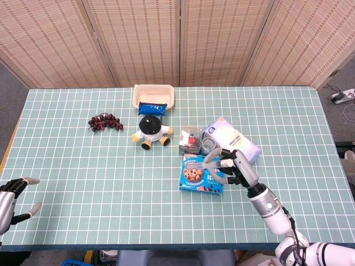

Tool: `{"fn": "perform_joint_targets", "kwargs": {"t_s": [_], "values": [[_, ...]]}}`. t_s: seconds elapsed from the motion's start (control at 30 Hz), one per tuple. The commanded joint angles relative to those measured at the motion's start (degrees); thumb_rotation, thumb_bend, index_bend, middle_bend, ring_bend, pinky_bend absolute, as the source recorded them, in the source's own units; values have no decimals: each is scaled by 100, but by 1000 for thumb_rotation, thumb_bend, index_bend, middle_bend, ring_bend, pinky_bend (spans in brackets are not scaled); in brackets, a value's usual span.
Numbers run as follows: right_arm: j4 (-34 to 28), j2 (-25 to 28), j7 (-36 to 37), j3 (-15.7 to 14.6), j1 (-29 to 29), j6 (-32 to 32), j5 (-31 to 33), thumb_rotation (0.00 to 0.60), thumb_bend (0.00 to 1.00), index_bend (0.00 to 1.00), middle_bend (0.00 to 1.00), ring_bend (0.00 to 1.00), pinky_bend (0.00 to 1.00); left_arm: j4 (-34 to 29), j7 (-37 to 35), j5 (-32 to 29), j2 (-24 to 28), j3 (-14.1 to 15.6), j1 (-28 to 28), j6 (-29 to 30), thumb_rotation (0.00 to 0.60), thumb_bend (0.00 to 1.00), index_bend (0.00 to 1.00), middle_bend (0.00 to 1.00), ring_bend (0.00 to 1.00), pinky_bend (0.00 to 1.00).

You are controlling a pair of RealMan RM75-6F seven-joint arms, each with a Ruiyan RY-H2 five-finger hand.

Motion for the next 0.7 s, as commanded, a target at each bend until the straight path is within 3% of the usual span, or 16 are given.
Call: {"fn": "perform_joint_targets", "kwargs": {"t_s": [0.03, 0.23, 0.37, 0.53, 0.7], "values": [[40, 106, -688, -56, -16, -35, 45, 600, 602, 789, 1000, 1000, 1000, 0, 0, -4, 0, -1, 0, -2, 600, 243, 410, 348, 325, 441], [463, -223, -2423, -45, -62, 156, -68, 600, 602, 789, 1000, 1000, 1000, -1, -16, -7, 4, -2, 2, 3, 600, 243, 410, 348, 325, 441], [593, -322, -2929, -61, -65, 194, -123, 600, 602, 788, 1000, 1000, 1000, -3, -28, -8, 9, -4, 5, 9, 600, 243, 410, 348, 325, 441], [509, -338, -2713, -70, -67, 193, -90, 600, 602, 788, 1000, 1000, 1000, -3, -27, -2, 11, -2, 7, 13, 600, 243, 411, 349, 325, 441], [200, -165, -1845, -98, -61, 116, -23, 600, 603, 789, 1000, 1000, 1000, -4, -26, -10, 11, -2, 3, 1, 600, 243, 411, 348, 325, 441]]}}
